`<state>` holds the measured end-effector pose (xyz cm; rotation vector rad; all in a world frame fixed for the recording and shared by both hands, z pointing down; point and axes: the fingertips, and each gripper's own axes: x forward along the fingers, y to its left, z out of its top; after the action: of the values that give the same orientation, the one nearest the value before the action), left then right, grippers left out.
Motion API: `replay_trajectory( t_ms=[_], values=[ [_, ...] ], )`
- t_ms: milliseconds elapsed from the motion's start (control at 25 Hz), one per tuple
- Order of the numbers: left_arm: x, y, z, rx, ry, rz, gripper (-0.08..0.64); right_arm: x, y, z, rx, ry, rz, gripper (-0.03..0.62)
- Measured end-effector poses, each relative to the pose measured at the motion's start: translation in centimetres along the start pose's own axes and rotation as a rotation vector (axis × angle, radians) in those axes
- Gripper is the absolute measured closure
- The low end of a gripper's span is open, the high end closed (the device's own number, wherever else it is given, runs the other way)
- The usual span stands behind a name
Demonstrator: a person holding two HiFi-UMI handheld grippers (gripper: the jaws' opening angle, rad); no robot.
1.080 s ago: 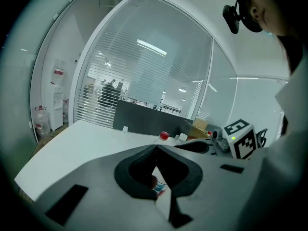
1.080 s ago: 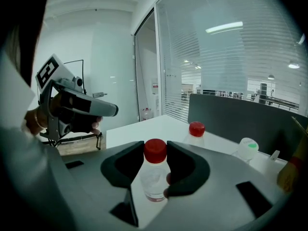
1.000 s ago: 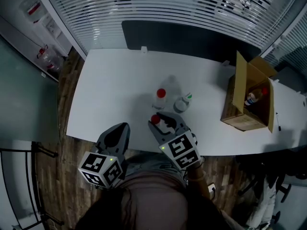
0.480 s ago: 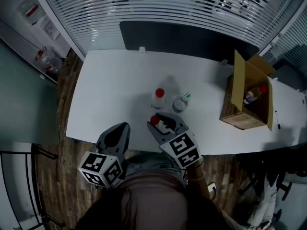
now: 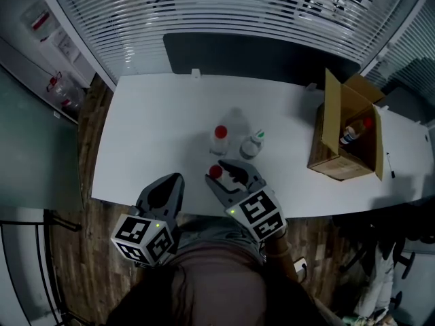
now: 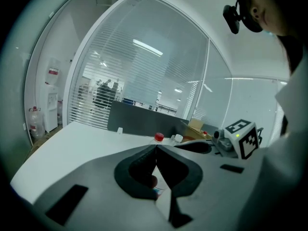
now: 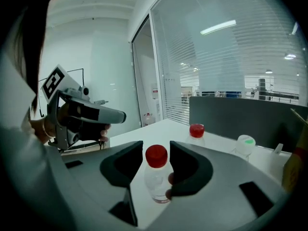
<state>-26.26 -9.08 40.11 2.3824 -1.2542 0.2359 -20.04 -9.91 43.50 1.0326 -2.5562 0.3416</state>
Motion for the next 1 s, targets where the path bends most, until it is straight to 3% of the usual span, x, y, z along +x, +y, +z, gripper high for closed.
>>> replay_trajectory(
  t_ms=[640,1000],
  values=[
    [1.3,-2.0,1.0,0.02,-0.016,-0.058,0.551,-4.0,-1.3,3.1,0.014,-0.135,-0.086,0.432],
    [2.1,-3.0,1.5,0.029,-0.023,-0.088,0.552,-6.9,-3.5,3.3,0.043,-0.181,-0.201,0.531]
  ],
)
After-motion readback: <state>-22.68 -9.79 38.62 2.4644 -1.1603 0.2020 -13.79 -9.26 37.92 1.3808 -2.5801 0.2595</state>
